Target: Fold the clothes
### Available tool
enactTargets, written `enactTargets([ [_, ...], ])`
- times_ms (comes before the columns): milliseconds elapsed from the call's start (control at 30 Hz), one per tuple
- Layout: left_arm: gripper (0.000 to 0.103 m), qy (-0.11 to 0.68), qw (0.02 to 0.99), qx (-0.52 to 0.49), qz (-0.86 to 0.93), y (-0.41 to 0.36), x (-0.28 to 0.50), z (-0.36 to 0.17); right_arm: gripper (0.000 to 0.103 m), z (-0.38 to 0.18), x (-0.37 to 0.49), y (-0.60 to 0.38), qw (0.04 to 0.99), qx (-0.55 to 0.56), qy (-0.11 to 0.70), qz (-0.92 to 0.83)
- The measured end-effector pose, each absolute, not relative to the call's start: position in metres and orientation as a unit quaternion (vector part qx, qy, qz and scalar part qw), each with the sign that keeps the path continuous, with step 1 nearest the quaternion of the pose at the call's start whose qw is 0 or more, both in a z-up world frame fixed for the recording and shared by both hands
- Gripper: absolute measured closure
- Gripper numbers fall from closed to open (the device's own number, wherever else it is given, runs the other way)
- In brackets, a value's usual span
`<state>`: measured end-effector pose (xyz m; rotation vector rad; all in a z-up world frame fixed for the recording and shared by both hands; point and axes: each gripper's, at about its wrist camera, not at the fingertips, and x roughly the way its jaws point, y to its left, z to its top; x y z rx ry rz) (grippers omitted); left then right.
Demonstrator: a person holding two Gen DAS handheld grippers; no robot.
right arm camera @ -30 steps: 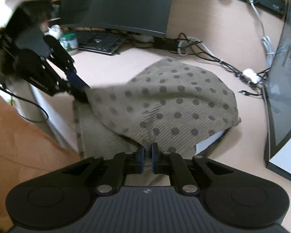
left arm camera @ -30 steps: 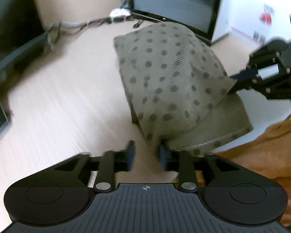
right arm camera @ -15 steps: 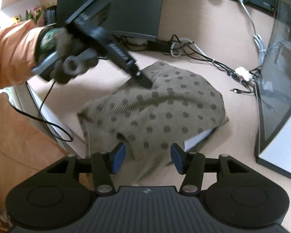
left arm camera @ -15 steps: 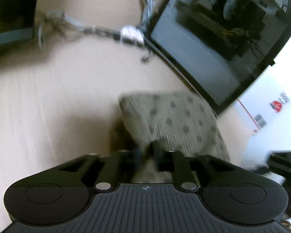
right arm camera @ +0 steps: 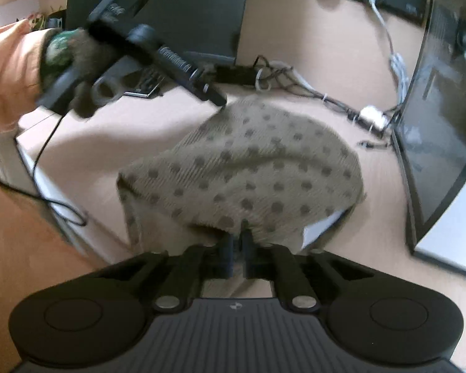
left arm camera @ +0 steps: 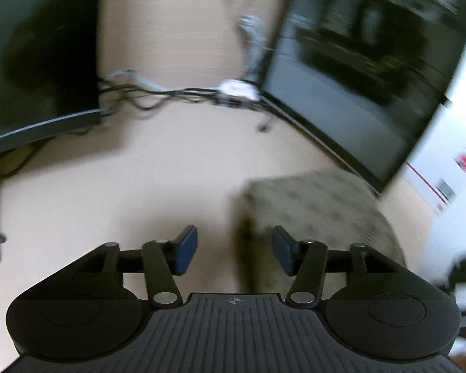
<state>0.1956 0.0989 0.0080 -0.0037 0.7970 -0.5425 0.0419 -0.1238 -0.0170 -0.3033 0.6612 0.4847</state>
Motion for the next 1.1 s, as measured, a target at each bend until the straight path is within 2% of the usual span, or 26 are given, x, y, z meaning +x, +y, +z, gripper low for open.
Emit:
enactTargets([
  [133,0.022,0.383,0.876,-0.016,-0.294,0.088,0.186,0.013,0.101,0.002,0.031,-0.123,0.900,-0.179,0.306,0.255],
  [267,0.020,0.394,0.869,-0.007,-0.299,0.065,0.194,0.001,0.101,-0.012,0.027,-0.126,0.871,-0.194,0.350,0.283],
  [400,0.021,0.402,0.890,0.007,-0.213,0.049,0.229,-0.022,0.101,-0.032,0.026,-0.130,0.850,-0.173,0.397,0.301],
  [467,0.021,0.398,0.902,0.011,-0.167,0.050,0.246,-0.029,0.094,-0.029,0.021,-0.138,0.853,-0.168,0.395,0.298],
  [533,0.020,0.404,0.904,0.002,-0.138,0.054,0.257,-0.035,0.075,-0.017,0.018,-0.150,0.865,-0.157,0.380,0.287],
  [567,0.020,0.408,0.903,-0.004,-0.137,0.056,0.258,-0.035,0.059,-0.011,0.017,-0.158,0.874,-0.145,0.370,0.280],
  [600,0.020,0.412,0.901,-0.009,-0.135,0.058,0.259,-0.035,0.048,-0.003,0.017,-0.167,0.884,-0.127,0.357,0.273],
  [733,0.019,0.415,0.902,-0.007,-0.123,0.059,0.244,-0.030,0.045,0.010,0.049,-0.195,0.919,-0.020,0.319,0.230],
  [800,0.019,0.423,0.899,-0.010,-0.112,0.061,0.235,-0.027,0.045,0.003,0.077,-0.202,0.922,0.051,0.321,0.212],
  [867,0.019,0.432,0.896,-0.008,-0.106,0.061,0.223,-0.021,0.045,-0.011,0.105,-0.198,0.919,0.073,0.341,0.185],
  [967,0.016,0.443,0.891,-0.012,-0.096,0.067,0.207,-0.012,0.041,-0.041,0.144,-0.184,0.906,0.052,0.391,0.154],
  [1100,0.013,0.448,0.891,-0.014,-0.076,0.079,0.189,-0.002,0.039,-0.051,0.171,-0.165,0.903,0.035,0.383,0.193],
])
